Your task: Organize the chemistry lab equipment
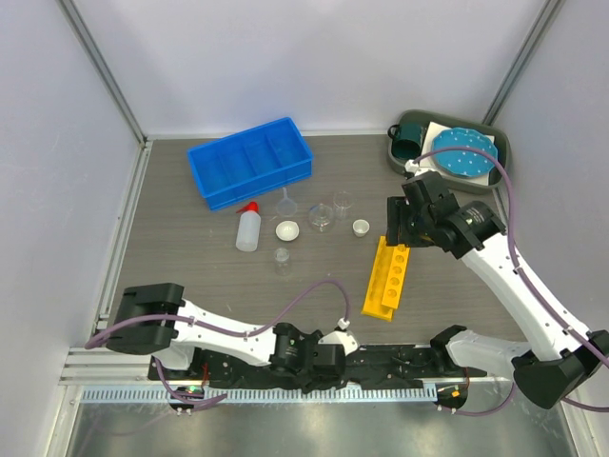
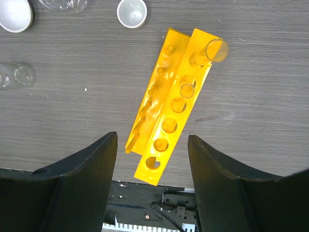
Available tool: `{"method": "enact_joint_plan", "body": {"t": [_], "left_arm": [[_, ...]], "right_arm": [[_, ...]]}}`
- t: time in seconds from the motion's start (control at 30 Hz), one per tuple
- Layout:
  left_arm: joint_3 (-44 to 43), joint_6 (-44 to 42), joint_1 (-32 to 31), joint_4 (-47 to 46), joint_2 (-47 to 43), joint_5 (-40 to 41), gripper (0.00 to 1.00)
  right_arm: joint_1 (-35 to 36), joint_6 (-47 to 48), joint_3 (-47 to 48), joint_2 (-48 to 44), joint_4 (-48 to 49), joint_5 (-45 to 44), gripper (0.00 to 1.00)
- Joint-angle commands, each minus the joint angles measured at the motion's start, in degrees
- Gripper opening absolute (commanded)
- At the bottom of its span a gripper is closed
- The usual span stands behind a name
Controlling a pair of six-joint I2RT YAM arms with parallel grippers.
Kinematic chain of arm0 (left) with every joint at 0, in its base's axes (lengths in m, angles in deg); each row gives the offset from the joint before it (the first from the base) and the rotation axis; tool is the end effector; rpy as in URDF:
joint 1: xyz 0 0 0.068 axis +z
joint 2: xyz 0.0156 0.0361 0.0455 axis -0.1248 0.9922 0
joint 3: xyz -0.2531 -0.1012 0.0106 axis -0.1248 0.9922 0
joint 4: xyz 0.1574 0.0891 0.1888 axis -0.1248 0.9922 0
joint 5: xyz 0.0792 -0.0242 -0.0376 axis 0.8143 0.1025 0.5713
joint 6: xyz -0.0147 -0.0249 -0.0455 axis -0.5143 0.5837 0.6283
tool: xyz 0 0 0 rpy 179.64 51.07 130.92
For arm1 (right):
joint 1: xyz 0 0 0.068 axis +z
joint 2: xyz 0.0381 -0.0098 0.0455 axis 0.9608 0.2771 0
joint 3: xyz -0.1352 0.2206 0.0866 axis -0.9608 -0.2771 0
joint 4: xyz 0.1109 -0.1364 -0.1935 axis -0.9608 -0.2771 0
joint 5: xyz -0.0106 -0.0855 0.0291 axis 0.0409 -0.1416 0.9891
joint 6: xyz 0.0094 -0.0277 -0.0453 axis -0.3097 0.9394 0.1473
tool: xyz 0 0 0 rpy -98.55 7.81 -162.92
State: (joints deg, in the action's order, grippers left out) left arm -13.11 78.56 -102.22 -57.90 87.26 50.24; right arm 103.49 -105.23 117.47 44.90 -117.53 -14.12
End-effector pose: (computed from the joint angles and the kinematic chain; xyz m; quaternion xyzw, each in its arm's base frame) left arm -0.0185 -0.2795 0.1648 0.4755 0.8604 -0.1095 0.1469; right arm 0.1796 0.0935 0.3598 -0.0231 0.9446 0.0488 0.3237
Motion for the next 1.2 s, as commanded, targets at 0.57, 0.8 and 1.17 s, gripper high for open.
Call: {"method": "enact_joint_plan", "body": {"t": [0.57, 0.8, 1.17], "left_arm": [[1.2, -1.8, 3.8, -2.0, -1.1, -0.1, 0.32], [-0.9, -2.7, 4.0, -0.4, -0.3, 0.6, 0.2], [-0.5, -2.2, 6.4, 0.9, -10.2, 0.0, 0.18]], "right_arm": [[2.1, -1.1, 0.6, 0.8, 2.0, -2.7, 0.66], [2.1, -0.7, 0.1, 0.2, 2.1, -3.1, 0.65], [2.1, 0.1, -0.6, -0.5, 3.0, -0.2, 0.66]]}}
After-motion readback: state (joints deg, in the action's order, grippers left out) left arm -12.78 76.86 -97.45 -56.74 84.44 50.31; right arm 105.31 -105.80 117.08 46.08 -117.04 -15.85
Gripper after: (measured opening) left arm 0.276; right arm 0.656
